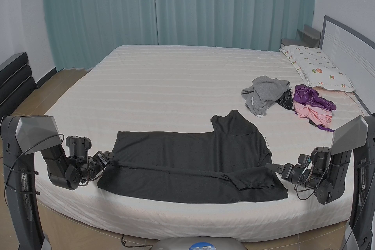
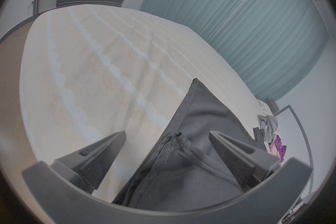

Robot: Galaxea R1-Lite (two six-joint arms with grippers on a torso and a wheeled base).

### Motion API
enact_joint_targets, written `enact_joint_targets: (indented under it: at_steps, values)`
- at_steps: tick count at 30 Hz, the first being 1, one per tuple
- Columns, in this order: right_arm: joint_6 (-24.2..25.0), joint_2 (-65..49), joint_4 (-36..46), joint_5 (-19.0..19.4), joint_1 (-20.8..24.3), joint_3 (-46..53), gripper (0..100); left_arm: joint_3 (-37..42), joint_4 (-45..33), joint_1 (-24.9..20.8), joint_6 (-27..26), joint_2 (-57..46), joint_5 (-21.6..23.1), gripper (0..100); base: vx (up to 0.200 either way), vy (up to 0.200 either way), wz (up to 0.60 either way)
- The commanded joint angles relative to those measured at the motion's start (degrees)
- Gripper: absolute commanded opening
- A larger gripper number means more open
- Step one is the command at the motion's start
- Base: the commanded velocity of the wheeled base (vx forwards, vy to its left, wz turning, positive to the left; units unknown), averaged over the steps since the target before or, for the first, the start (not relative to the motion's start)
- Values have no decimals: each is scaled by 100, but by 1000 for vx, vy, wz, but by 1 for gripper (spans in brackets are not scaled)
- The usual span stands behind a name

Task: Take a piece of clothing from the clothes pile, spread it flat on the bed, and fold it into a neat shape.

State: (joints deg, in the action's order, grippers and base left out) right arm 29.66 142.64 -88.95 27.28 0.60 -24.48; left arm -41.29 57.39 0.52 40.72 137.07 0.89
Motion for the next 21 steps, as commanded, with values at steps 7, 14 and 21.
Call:
enact_joint_targets:
  at_steps: [7, 14, 21]
  values:
    - [638, -342, -78, -4, -16, 92, 100, 209, 9, 97, 332, -506, 25, 100, 0, 0, 0]
    - [655, -325, -78, -4, -16, 110, 100, 200, 9, 123, 587, -541, 69, 100, 86, 0, 0]
    - [655, -307, -78, -12, -16, 119, 100, 218, 9, 123, 595, -567, 78, 100, 86, 0, 0]
